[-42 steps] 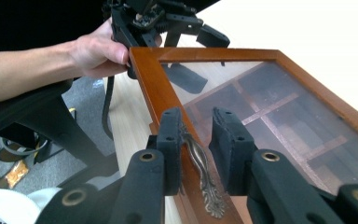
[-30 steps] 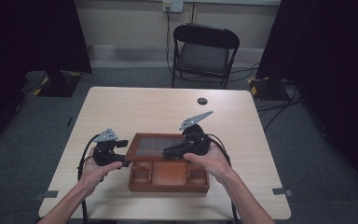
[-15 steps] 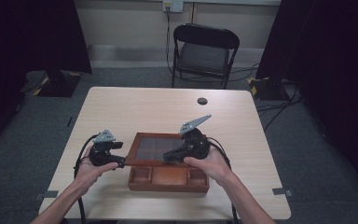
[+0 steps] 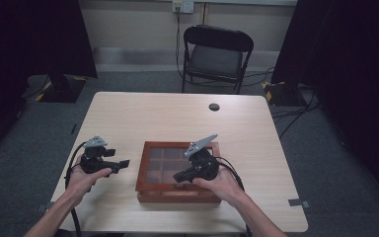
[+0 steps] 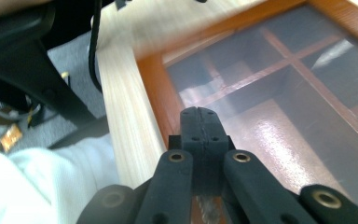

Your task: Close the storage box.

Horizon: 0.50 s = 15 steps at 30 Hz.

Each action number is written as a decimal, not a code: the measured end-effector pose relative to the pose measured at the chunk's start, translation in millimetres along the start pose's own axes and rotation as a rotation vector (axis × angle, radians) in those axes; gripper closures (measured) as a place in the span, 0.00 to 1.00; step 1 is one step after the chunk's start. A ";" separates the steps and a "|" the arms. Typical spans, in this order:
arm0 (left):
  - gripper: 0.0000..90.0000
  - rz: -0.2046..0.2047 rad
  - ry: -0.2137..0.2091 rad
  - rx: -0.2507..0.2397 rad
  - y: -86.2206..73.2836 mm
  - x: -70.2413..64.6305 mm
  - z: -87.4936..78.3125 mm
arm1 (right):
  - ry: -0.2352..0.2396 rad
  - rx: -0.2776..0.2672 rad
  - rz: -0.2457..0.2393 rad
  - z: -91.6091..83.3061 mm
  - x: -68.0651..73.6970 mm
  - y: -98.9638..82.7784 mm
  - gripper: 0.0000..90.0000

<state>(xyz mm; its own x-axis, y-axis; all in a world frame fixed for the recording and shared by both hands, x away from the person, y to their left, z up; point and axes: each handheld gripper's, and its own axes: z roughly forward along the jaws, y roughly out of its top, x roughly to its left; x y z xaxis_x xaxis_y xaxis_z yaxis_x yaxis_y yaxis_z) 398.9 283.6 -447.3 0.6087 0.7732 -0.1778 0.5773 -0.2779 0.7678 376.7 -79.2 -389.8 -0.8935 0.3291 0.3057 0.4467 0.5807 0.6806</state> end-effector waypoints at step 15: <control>0.20 -0.016 0.002 0.022 -1.8 2.1 5.4 | -0.075 -0.141 0.109 -31.5 -25.6 -24.7 0.94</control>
<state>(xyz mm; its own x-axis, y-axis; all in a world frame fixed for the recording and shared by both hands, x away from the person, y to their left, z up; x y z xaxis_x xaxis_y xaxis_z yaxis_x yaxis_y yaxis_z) 402.1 282.7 -452.4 0.5979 0.7790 -0.1890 0.5993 -0.2778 0.7508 387.1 -125.4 -393.4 -0.8318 0.4422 0.3356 0.5250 0.4303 0.7343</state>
